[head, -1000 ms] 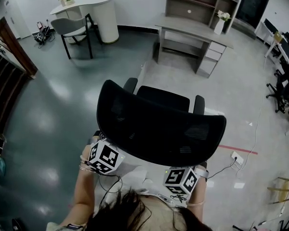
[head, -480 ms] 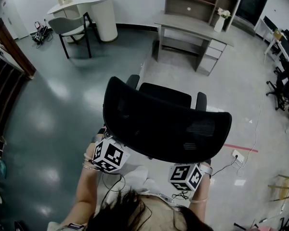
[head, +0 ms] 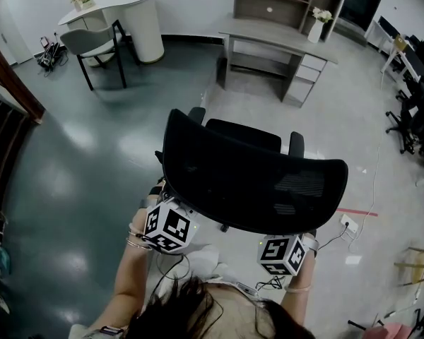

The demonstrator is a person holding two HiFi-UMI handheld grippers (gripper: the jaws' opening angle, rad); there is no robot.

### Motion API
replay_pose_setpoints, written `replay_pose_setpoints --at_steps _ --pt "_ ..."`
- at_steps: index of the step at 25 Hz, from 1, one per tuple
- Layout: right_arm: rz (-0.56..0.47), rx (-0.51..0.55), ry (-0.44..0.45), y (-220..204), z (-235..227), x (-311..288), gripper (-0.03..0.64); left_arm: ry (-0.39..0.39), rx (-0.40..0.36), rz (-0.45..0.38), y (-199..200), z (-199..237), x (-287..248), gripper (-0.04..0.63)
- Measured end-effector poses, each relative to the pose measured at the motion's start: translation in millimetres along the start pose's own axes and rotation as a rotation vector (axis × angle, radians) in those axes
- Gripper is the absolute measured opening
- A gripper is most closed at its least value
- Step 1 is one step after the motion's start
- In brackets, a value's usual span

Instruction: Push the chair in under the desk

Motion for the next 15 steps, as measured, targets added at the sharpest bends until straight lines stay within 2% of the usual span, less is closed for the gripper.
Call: replay_pose_setpoints --at_steps 6,15 --pt "-0.005 0.0 -0.008 0 -9 -14 0.233 -0.022 0.02 0.031 0 11 -14 0.216" --pt "0.035 -0.02 -0.044 -11 -34 -39 0.235 -0.033 -0.004 0.011 -1 23 -50 0.216"
Point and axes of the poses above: the fingertips, and each gripper's own axes: x backward along the fingers, z to its left, y out of its top, the point moved 3 cm from there along x, backward along the fingers, and after that the axes turned 15 degrees about -z, right-handed, at the moved point
